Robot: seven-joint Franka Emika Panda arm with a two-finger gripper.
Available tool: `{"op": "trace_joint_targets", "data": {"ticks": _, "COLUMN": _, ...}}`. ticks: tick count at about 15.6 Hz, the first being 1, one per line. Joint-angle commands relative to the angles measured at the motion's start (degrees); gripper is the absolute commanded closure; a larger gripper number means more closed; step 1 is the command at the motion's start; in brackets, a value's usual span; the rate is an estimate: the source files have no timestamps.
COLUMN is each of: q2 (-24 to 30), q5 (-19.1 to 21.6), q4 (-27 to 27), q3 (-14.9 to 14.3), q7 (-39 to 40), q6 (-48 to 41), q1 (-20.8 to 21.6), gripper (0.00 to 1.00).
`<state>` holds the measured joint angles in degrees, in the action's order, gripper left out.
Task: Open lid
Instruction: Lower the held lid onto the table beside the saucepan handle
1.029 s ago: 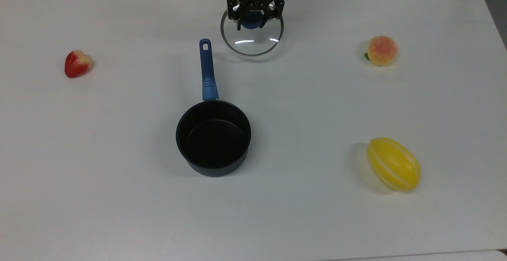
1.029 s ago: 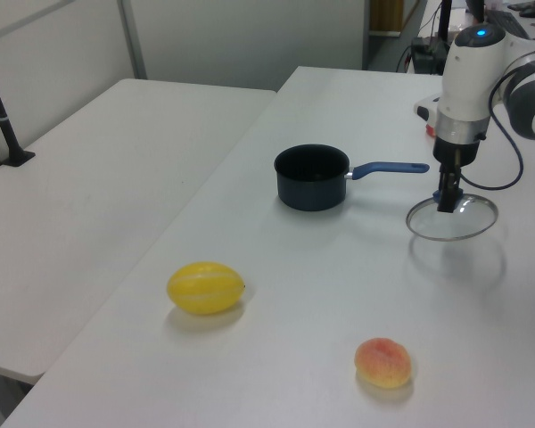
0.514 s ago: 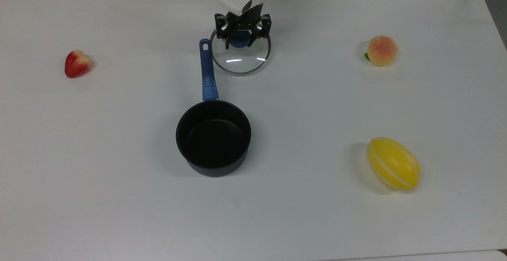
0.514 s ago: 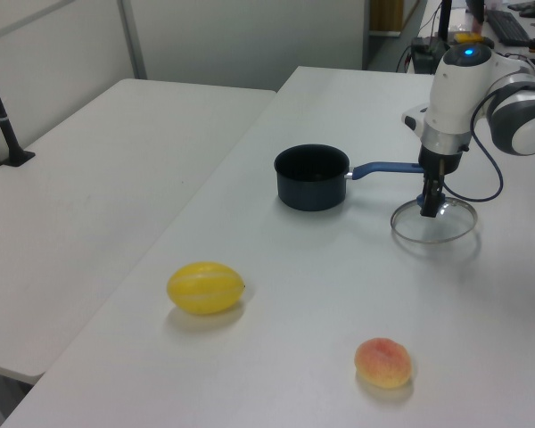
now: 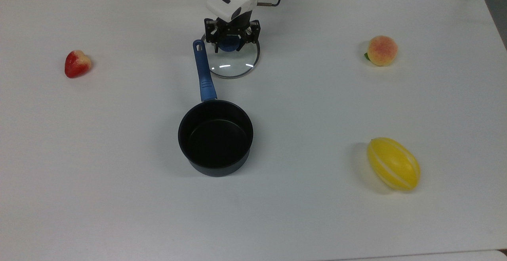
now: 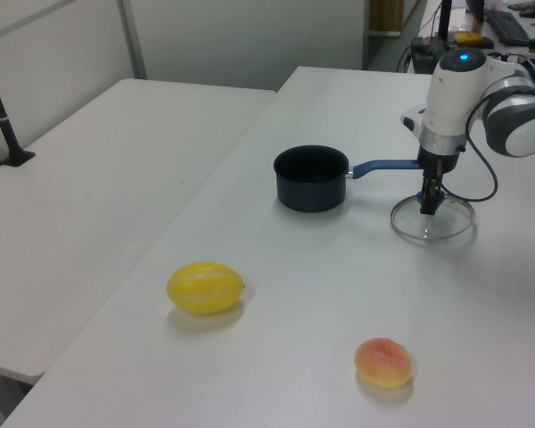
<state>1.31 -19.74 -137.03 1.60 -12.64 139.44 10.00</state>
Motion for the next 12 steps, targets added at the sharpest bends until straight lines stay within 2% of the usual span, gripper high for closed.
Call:
{"op": "trace_joint_targets", "data": {"ticks": 1, "q2": -1.05, "q5": -0.91, "q4": 0.19, "q3": -0.19, "q7": 0.07, "q6": 1.1, "q1": 0.01, "gripper": 0.9}}
{"op": "trace_joint_targets", "data": {"ticks": 2, "q2": -1.22, "q5": -0.91, "q4": 0.27, "q3": -0.19, "q7": 0.07, "q6": 0.84, "q1": 0.01, "gripper": 0.85}}
{"op": "trace_joint_targets", "data": {"ticks": 7, "q2": -1.22, "q5": -0.65, "q4": 0.28, "q3": -0.1, "q7": -0.19, "q6": -0.83, "q1": 0.1, "gripper": 0.39}}
{"op": "trace_joint_targets", "data": {"ticks": 10, "q2": -1.05, "q5": -0.39, "q4": 0.54, "q3": 0.07, "q7": -0.19, "q6": -2.24, "q1": 0.37, "gripper": 0.18}}
{"op": "trace_joint_targets", "data": {"ticks": 12, "q2": -1.05, "q5": -0.3, "q4": 1.24, "q3": 0.25, "q7": -0.28, "q6": -4.25, "q1": 0.63, "gripper": 0.11}}
